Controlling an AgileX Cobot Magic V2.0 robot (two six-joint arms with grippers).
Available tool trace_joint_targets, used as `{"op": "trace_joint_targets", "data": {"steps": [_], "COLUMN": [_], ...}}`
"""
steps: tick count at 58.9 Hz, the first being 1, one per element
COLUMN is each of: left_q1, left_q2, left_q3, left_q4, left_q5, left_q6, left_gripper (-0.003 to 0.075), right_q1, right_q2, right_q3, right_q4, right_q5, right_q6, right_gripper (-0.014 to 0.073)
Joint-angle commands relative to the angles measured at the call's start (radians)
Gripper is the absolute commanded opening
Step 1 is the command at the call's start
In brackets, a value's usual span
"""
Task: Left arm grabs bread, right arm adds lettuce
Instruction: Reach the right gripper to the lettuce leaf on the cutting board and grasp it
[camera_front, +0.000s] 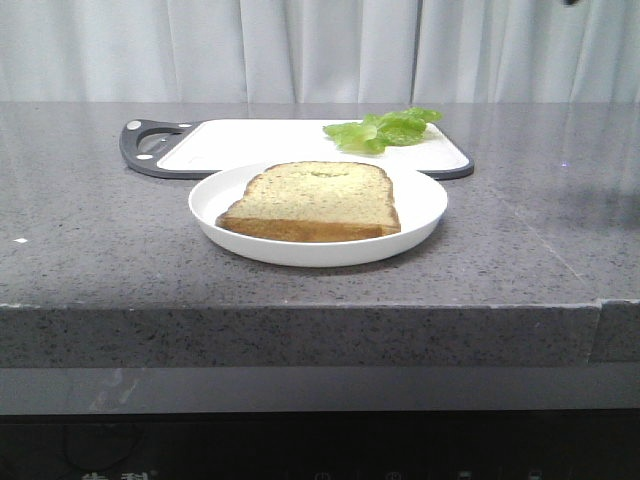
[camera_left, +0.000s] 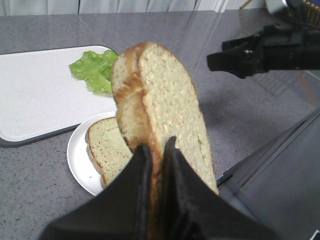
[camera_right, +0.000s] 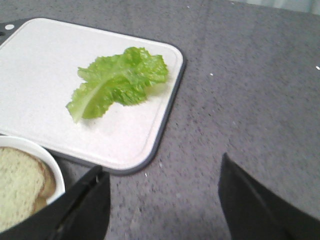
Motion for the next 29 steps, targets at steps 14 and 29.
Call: {"op": "trace_joint_targets", "data": {"steps": [14, 29], "left_q1": [-0.001, -0.001], "left_q2": [-0.02, -0.02], "left_q3": [-0.012, -0.012], "left_q4": [-0.024, -0.023], "left_q5": [-0.078, -0.082], "left_q6": [0.0, 0.0], "left_gripper": [-0.002, -0.002], "right_q1": [0.037, 0.05], "right_q2": [0.379, 0.624], "right_q3": [-0.463, -0.774], "right_q4": [-0.009, -0.009], "right_q5": [0.102, 0.283], "right_q6": [-0.099, -0.165], "right_gripper": [0.0487, 0.0487]}}
